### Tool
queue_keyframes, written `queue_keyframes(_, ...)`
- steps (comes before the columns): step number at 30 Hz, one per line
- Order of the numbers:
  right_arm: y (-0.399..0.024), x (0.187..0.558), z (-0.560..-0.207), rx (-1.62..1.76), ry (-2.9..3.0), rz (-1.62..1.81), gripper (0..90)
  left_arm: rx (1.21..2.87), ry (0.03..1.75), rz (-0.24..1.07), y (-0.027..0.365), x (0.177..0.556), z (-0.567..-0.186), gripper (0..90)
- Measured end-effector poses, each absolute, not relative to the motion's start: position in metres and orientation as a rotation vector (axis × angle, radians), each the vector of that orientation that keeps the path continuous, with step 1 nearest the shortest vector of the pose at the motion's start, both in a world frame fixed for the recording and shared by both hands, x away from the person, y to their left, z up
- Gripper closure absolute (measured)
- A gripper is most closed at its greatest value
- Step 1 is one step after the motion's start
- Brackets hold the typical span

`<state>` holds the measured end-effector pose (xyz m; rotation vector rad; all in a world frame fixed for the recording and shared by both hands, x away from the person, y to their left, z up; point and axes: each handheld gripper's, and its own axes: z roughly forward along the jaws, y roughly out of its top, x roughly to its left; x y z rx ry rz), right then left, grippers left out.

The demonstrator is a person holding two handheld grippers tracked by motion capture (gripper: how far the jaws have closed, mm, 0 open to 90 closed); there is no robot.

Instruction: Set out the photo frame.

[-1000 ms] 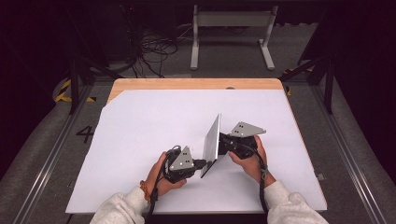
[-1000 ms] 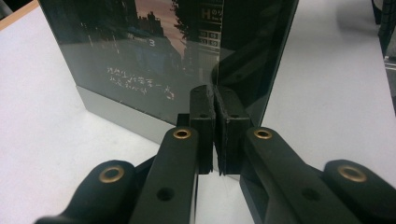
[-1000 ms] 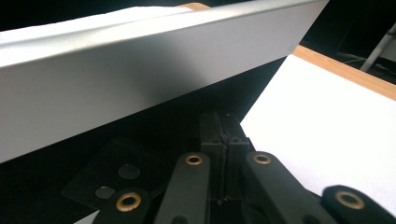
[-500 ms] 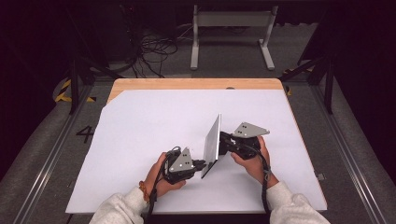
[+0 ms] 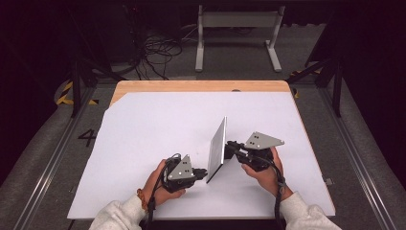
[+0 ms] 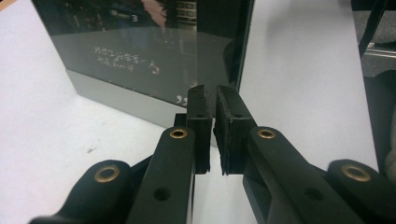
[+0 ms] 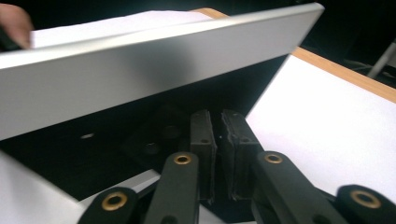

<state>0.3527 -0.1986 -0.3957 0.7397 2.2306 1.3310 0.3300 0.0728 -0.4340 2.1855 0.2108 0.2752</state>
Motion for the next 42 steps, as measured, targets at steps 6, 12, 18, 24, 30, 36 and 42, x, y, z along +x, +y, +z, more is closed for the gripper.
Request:
queue_keyframes(6,-0.197,0.342,-0.395,0.693,2.267,1.372,89.1,2.203,0.195,0.280,0.064,0.327,-0.436,83.9)
queue_keyframes(12,-0.192,0.341,-0.398,0.673,2.289,1.374,88.6,2.203,0.214,0.281,0.062,0.329,-0.437,85.2)
queue_keyframes(18,-0.192,0.343,-0.398,0.670,2.285,1.391,88.4,2.208,0.202,0.281,0.057,0.327,-0.437,86.6)
queue_keyframes(24,-0.194,0.346,-0.397,0.664,2.287,1.402,88.8,2.204,0.194,0.271,0.049,0.327,-0.439,86.9)
queue_keyframes(30,-0.197,0.349,-0.397,0.672,2.283,1.403,89.2,2.209,0.188,0.272,0.042,0.328,-0.441,86.2)
queue_keyframes(36,-0.201,0.351,-0.398,0.688,2.277,1.403,88.7,2.198,0.193,0.274,0.036,0.330,-0.442,85.2)
queue_keyframes(42,-0.204,0.351,-0.397,0.691,2.275,1.390,87.9,2.194,0.201,0.282,0.035,0.331,-0.442,83.5)
